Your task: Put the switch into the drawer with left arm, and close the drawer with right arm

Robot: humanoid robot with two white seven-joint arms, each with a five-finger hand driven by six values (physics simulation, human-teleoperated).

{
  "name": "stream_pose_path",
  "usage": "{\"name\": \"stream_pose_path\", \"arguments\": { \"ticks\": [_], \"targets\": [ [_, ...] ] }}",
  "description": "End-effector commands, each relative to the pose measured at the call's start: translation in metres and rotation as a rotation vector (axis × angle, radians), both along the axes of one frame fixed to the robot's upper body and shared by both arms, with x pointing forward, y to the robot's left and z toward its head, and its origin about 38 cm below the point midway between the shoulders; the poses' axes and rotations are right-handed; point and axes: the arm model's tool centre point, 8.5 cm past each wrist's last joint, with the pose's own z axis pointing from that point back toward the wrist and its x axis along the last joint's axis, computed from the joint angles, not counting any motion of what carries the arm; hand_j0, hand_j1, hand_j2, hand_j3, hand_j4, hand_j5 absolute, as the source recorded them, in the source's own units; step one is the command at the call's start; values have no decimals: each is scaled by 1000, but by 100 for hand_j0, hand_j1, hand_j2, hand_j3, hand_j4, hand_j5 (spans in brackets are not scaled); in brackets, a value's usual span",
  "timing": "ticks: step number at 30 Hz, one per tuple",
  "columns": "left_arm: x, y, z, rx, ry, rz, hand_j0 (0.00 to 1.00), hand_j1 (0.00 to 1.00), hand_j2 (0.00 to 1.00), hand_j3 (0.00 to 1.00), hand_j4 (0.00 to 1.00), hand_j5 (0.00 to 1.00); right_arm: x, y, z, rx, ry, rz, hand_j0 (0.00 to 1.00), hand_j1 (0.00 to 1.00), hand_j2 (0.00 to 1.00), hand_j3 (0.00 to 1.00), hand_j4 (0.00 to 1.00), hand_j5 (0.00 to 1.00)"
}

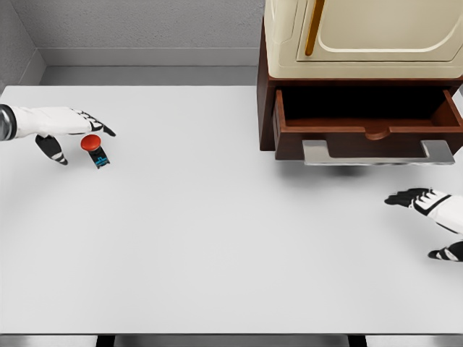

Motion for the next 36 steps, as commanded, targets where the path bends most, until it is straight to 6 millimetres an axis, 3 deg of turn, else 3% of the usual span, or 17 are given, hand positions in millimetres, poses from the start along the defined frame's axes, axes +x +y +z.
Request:
{"name": "stream_pose_path", "arguments": {
  "ticks": [1,3,6,9,10,19,23,32,36],
  "targets": [
    [0,0,0,-4,1,5,86,86,86,86,86,86,1,-6,7,15,-28,-29,100,100,100,100,100,100],
    [0,1,-1,-4,2,6,86,86,86,86,86,86,-7,-6,-2,27,-2,-39,100,100,100,100,100,100],
    [2,-1,4,-5,-8,3,85,85,85,85,85,85,-9,-11,0,20,-7,-52,100,100,100,100,100,100],
    [4,-5,4,-12,-9,-5,85,85,85,85,85,85,-11,-16,5,18,-23,-71,66,66,66,66,66,66],
    [4,-9,6,-15,-14,-14,85,85,85,85,85,85,-12,-16,4,27,-26,-77,61,61,61,61,61,61],
    [4,-12,6,-18,-16,-22,81,81,81,81,81,81,-11,-24,19,34,-76,-104,45,45,45,45,45,45],
    [0,-21,11,-17,-31,-59,76,76,76,76,76,76,-9,-24,23,47,-84,-100,45,45,45,45,45,45],
    [-1,-20,12,-14,-32,-62,76,76,76,76,76,76,-6,-25,29,26,-89,-90,46,46,46,46,46,46],
    [-3,-20,7,-14,-23,-63,71,71,71,71,71,71,-4,-27,34,8,-91,-82,47,47,47,47,47,47]
  ]
}}
